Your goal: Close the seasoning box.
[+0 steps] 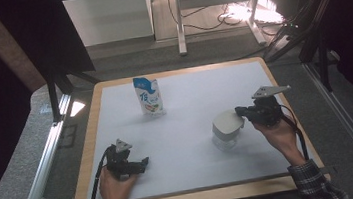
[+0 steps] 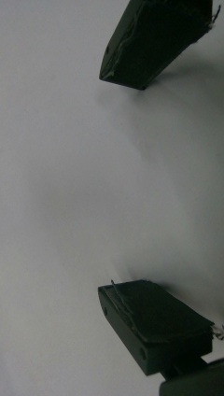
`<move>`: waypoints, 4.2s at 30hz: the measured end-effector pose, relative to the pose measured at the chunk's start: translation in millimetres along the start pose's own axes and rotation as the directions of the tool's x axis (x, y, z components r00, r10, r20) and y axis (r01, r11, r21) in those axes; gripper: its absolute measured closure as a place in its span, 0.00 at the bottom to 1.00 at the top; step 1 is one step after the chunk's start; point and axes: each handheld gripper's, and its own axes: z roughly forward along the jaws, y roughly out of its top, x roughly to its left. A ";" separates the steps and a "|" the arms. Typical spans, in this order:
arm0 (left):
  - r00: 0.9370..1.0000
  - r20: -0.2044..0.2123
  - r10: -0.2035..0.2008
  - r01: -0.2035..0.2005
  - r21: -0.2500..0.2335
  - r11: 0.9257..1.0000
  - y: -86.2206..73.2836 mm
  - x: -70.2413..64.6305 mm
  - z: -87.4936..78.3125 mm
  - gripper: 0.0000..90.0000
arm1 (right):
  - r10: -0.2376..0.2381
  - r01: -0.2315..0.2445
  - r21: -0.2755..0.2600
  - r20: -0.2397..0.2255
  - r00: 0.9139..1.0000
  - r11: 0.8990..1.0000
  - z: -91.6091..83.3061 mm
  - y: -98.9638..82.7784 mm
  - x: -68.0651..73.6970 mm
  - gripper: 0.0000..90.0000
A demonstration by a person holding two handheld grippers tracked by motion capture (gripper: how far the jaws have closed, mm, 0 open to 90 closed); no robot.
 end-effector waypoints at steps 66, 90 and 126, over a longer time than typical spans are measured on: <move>1.000 0.001 -0.013 0.013 -0.002 1.000 0.1 -0.6 0.3 0.02 | 0.090 -0.088 -0.047 0.032 0.995 0.995 -1.3 -37.8 -27.4 0.93; 0.999 0.026 0.020 -0.019 -0.014 1.000 0.1 0.0 -2.5 0.09 | 0.108 -0.106 -0.023 0.103 0.989 0.994 -5.5 -78.3 -22.8 0.72; 0.993 0.058 0.106 -0.100 -0.098 0.990 113.7 35.7 -15.3 0.26 | 0.106 -0.112 0.039 0.134 0.985 0.993 12.4 -111.0 -17.4 0.58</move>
